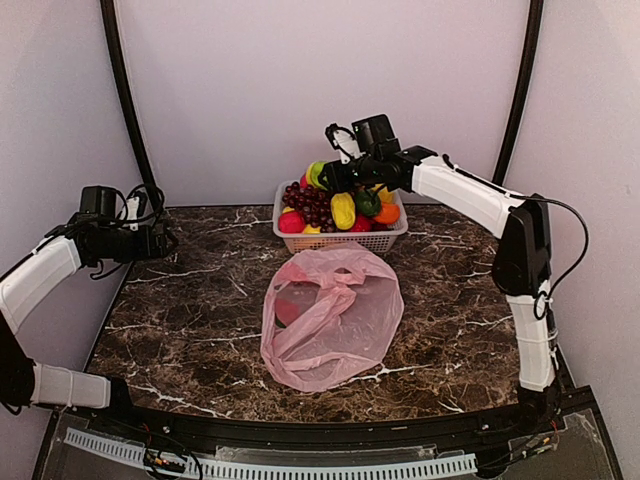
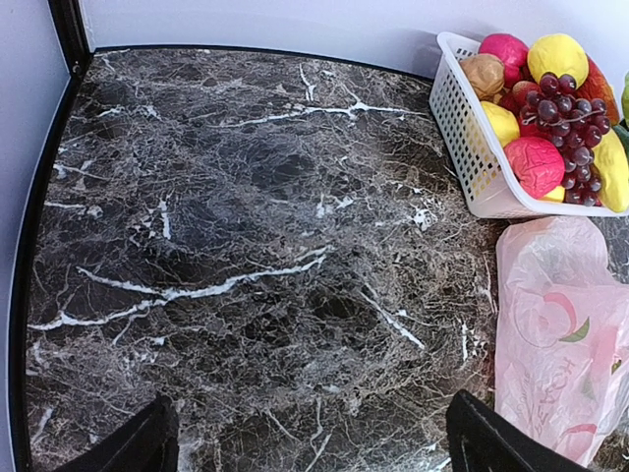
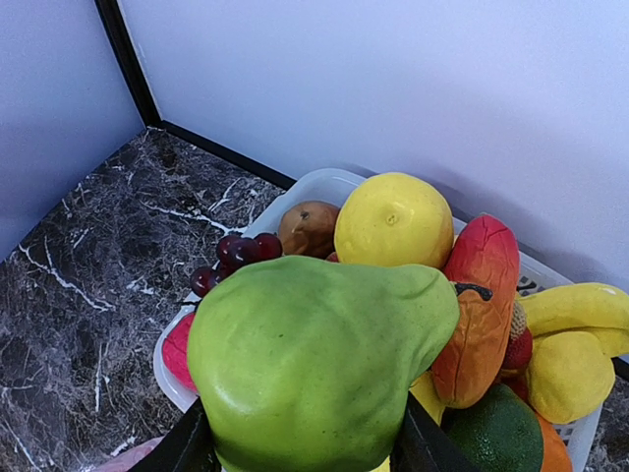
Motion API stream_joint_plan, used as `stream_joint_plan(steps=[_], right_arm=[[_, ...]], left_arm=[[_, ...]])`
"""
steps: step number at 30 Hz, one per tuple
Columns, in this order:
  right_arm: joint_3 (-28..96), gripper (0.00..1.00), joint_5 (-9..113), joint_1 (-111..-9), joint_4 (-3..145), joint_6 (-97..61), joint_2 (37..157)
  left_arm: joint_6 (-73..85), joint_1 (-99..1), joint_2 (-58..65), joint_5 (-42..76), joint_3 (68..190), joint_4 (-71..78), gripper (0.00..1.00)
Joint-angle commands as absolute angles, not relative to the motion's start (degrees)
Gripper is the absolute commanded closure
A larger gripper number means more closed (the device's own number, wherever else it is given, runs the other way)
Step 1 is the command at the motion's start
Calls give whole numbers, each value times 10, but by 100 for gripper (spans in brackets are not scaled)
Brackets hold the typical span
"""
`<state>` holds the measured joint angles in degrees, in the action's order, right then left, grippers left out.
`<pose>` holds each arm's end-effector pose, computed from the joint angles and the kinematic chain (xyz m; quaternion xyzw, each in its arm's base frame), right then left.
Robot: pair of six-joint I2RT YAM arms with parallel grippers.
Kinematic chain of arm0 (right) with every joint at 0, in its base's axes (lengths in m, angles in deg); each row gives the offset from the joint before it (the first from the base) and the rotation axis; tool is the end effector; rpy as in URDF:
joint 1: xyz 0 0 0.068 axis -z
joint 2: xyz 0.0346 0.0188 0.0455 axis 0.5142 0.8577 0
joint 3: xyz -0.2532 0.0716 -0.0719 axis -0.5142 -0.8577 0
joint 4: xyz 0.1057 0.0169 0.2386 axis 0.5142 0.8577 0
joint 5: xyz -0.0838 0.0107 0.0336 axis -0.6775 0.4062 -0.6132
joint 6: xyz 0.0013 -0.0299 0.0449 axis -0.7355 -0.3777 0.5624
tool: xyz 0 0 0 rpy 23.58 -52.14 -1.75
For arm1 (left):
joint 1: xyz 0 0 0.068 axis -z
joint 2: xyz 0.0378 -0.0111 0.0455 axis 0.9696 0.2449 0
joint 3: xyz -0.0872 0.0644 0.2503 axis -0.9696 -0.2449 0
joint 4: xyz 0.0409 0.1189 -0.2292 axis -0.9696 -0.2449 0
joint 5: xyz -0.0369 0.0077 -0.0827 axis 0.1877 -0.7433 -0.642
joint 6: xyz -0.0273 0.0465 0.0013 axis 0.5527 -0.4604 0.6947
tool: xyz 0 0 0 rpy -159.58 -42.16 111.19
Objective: Untie the knot of the plastic bag and take out the fruit
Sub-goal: Place the fake fruit in the bin.
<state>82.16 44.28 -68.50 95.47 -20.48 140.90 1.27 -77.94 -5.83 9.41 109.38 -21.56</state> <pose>0.4094 0.3147 0.3345 -0.2412 0.8149 0.1863 0.4930 0.2508 -0.0003 0.2922 -0.0091 0.8860 -0.1402 0.4420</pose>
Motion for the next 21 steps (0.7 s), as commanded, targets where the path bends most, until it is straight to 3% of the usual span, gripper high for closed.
stream_joint_plan(steps=[1,21], right_arm=[[852,66,465,-673,950,-188,1431],[884,62,497,-651,937,-136,1482]], left_arm=[[6,-783,-55,90,1087,-224,6],[16,-786,-48,80,1084,-216,6]])
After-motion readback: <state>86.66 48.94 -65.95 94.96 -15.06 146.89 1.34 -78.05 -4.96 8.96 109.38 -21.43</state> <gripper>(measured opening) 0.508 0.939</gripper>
